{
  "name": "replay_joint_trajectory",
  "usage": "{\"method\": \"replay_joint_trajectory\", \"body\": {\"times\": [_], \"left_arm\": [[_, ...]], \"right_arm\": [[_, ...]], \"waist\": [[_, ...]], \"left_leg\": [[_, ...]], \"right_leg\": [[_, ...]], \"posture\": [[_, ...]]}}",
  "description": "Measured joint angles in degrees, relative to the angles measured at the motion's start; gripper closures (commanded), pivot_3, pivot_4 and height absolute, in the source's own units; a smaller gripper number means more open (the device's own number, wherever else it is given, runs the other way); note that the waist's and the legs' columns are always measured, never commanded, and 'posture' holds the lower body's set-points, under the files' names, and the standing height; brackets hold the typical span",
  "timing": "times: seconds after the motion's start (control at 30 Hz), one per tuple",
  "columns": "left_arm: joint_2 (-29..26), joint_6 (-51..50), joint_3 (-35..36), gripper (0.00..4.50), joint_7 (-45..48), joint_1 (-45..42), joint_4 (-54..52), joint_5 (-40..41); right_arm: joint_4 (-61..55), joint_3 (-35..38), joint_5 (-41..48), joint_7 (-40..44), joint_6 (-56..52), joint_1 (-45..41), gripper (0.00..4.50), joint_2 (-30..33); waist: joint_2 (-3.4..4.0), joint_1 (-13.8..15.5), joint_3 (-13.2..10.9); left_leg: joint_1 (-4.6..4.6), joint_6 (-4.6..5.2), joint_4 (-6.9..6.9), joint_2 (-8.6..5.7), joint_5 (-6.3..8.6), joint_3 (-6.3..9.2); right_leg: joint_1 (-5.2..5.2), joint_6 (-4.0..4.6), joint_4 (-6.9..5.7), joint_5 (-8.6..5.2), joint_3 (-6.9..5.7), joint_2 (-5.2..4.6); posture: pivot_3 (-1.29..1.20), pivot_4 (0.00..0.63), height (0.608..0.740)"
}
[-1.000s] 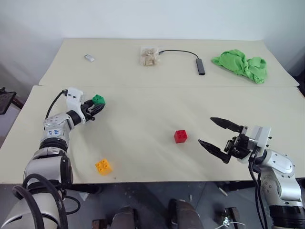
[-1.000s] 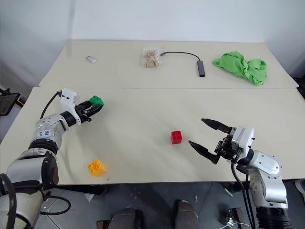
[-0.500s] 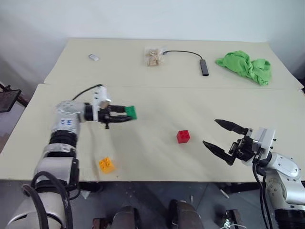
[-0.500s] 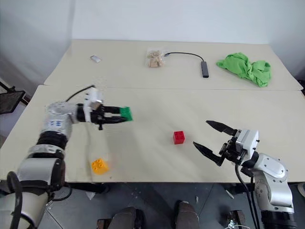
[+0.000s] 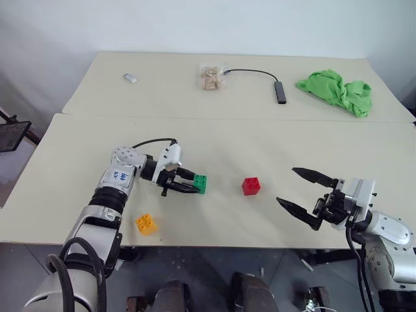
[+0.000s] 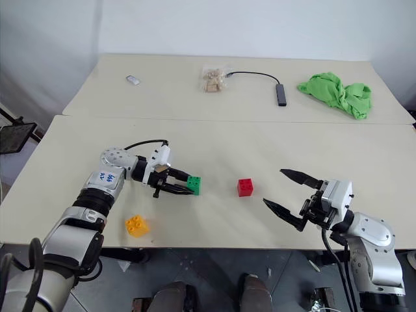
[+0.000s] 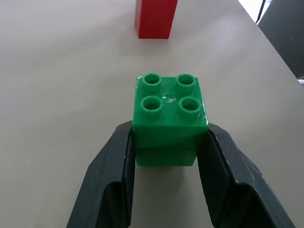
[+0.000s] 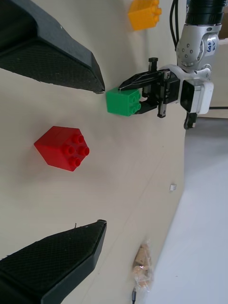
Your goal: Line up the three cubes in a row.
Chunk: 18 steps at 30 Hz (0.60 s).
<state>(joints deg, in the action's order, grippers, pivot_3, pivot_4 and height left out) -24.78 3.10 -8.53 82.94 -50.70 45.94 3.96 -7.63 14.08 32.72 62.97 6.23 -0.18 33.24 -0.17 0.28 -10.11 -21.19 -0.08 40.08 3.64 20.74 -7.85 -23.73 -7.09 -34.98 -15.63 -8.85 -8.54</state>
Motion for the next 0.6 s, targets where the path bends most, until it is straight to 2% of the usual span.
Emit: {"method": "replay_joint_trajectory", "body": {"times": [0.27,0.3,0.47,0.6], "left_arm": [[0.0,-2.7,1.0,0.19,0.3,-0.7,0.1,1.8],[-0.6,-2.6,1.9,0.02,0.2,-1.1,0.5,2.4],[-6.8,-2.0,8.1,0.02,3.0,-2.0,0.9,7.4],[-15.7,-3.5,13.7,0.02,3.0,4.1,-2.2,11.1]], "right_arm": [[-0.3,-0.1,0.0,-0.4,0.0,0.6,0.0,0.0],[-0.3,-0.2,0.0,-0.4,0.0,0.7,0.0,0.0],[0.0,-0.7,0.1,0.5,-0.2,0.1,0.0,0.0],[1.4,-3.1,0.9,3.0,-0.9,-4.2,0.0,-0.9]], "waist": [[0.0,-0.3,0.0],[0.0,-0.3,0.0],[0.0,-0.7,0.0],[0.0,-1.4,0.0]], "left_leg": [[0.0,0.0,0.0,0.01,0.0,0.0],[0.0,0.0,0.0,0.01,0.0,0.0],[0.03,0.0,-0.06,0.03,0.0,0.01],[0.08,-0.01,-0.08,0.06,0.0,0.01]], "right_leg": [[-0.01,0.0,-0.02,0.0,-0.01,0.0],[-0.01,0.0,-0.02,0.0,-0.01,0.0],[-0.03,0.01,-0.05,0.0,-0.01,0.01],[-0.04,0.02,-0.12,-0.01,0.0,0.01]], "posture": [[0.0,0.15,0.74],[0.0,0.15,0.74],[0.0,0.15,0.74],[0.0,0.15,0.74]]}}
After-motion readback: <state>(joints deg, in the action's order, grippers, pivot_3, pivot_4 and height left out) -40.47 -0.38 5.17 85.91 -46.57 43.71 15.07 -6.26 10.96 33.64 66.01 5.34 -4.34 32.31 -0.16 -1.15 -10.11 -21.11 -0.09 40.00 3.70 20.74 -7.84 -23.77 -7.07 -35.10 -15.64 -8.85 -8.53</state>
